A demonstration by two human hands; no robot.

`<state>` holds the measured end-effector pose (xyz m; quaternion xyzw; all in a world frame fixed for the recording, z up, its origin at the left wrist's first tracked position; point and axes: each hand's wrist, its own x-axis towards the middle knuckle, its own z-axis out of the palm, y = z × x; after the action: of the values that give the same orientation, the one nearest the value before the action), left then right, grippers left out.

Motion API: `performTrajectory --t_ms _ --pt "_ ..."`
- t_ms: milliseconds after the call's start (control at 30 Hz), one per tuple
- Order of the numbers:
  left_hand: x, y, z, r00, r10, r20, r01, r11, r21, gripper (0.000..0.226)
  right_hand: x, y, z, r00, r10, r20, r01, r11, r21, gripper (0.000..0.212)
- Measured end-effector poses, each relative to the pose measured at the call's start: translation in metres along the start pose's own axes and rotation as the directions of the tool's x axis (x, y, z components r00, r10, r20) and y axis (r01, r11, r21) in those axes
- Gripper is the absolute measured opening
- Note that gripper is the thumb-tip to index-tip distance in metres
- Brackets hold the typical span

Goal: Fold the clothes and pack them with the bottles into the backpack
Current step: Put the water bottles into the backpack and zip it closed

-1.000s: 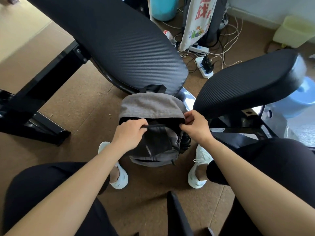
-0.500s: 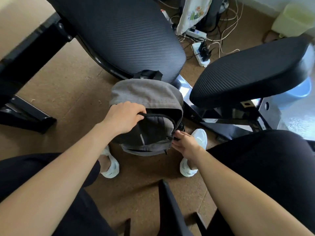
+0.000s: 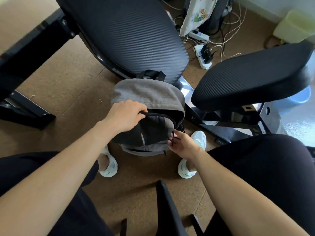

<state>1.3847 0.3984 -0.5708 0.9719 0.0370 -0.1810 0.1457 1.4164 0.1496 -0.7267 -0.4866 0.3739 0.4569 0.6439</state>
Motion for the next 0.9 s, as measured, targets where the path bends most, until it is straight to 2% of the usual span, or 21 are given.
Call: performTrajectory --t_ms 100,200,333,433,500,600,633,733,800,900 --pt "0.003 -0.001 0.001 1.000 0.009 0.007 -0.008 1.000 -0.010 0.020 -0.002 -0.003 0.004 0.999 0.002 -0.043 -0.001 1.000 0.012 0.010" --pt "0.008 -0.002 0.001 1.000 0.012 0.002 -0.012 1.000 -0.001 0.020 -0.008 -0.006 0.005 0.996 -0.068 -0.064 0.061 0.992 -0.109 0.020" --pt "0.012 -0.008 0.002 1.000 0.011 0.002 -0.011 1.000 0.008 0.022 -0.013 -0.011 -0.004 0.983 -0.167 -0.080 0.138 0.950 -0.280 0.015" --pt "0.015 -0.013 0.002 1.000 0.011 0.010 -0.011 1.000 0.002 0.021 -0.013 -0.010 -0.008 0.942 -0.303 -0.145 0.203 0.857 -0.473 0.021" --pt "0.016 -0.014 0.002 1.000 0.016 0.004 -0.016 1.000 0.003 0.021 -0.016 -0.011 -0.008 0.926 -0.350 -0.141 0.216 0.797 -0.564 0.028" --pt "0.016 -0.014 0.002 1.000 0.022 -0.003 -0.022 1.000 0.009 0.020 -0.017 -0.014 -0.008 0.894 -0.441 -0.076 0.239 0.613 -0.753 0.033" --pt "0.016 -0.015 0.002 1.000 0.023 -0.004 -0.023 1.000 0.009 0.019 -0.017 -0.014 -0.008 0.894 -0.440 -0.078 0.234 0.610 -0.757 0.031" --pt "0.015 -0.016 0.002 1.000 0.023 -0.005 -0.023 1.000 0.007 0.019 -0.020 -0.016 -0.010 0.930 -0.346 -0.124 0.203 0.763 -0.614 0.020" --pt "0.014 -0.016 0.002 1.000 0.022 -0.006 -0.022 1.000 0.011 0.018 -0.021 -0.016 -0.011 0.946 -0.290 -0.143 0.167 0.818 -0.551 0.017" --pt "0.014 -0.016 0.002 1.000 0.017 -0.006 -0.017 1.000 0.009 0.017 -0.021 -0.008 -0.005 0.946 -0.295 -0.138 0.156 0.782 -0.603 0.021"
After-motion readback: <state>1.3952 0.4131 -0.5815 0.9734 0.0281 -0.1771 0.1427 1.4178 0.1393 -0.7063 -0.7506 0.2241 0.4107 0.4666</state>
